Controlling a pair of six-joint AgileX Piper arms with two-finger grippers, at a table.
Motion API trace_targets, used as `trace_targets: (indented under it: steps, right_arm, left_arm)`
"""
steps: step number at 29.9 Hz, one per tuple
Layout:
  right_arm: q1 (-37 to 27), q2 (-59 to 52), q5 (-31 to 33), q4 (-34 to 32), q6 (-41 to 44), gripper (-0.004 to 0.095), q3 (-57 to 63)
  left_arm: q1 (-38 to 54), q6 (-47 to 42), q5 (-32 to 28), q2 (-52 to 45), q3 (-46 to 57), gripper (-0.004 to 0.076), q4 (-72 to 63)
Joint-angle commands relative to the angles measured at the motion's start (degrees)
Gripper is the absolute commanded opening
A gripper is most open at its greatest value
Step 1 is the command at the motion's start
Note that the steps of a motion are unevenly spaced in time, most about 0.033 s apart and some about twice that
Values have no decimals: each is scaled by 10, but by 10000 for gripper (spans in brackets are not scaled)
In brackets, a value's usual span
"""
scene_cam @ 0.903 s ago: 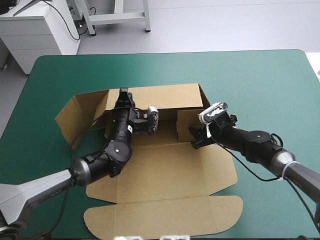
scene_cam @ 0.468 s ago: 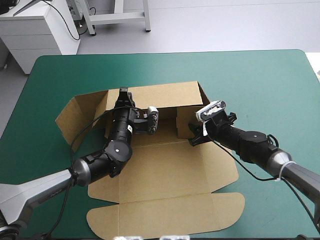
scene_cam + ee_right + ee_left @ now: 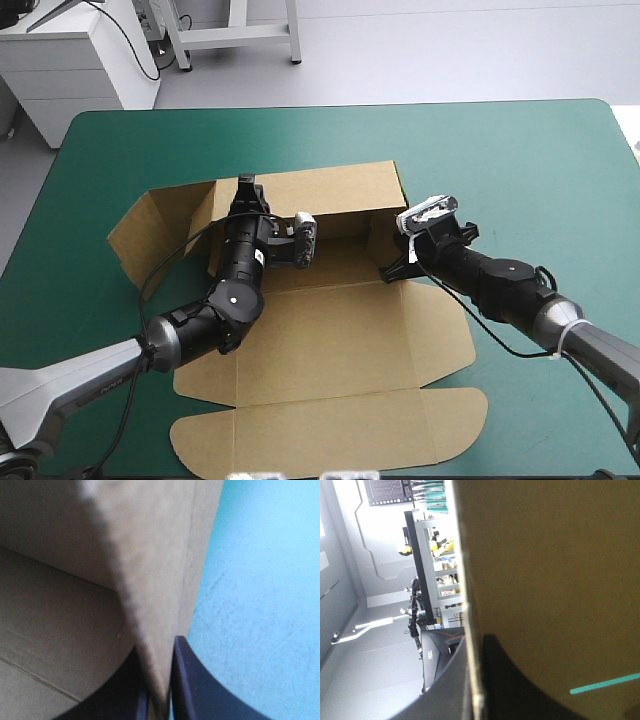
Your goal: Fold the box
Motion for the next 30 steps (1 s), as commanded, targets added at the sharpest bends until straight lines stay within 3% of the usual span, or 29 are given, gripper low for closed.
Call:
trace_targets:
  steps: [1, 8, 11, 14, 19, 21, 30]
  right_arm:
    - [0, -20, 30, 30, -15, -20, -21]
    - [0, -20, 32, 30, -15, -14, -21]
    - [-1, -20, 56, 29, -15, 50, -21]
    - [-3, -20, 84, 29, -15, 241, -21]
    - [-3, -20, 63, 23, -9, 721, -21]
    - [-3, -20, 60, 10, -6, 798, -21]
    - [-3, -16, 56, -15, 9, 801, 20]
  left_arm:
    - [-1, 2, -31, -15, -11, -8, 7]
    - [-1, 2, -28, -15, -11, -8, 7]
    - [-1, 2, -28, -15, -11, -8, 7]
    - [-1, 2, -28, -15, -11, -8, 7]
    - [-1, 2, -27, -15, -11, -8, 7]
    - [-1, 2, -20, -15, -11, -8, 7]
    - [-1, 2, -16, -15, -11, -8, 7]
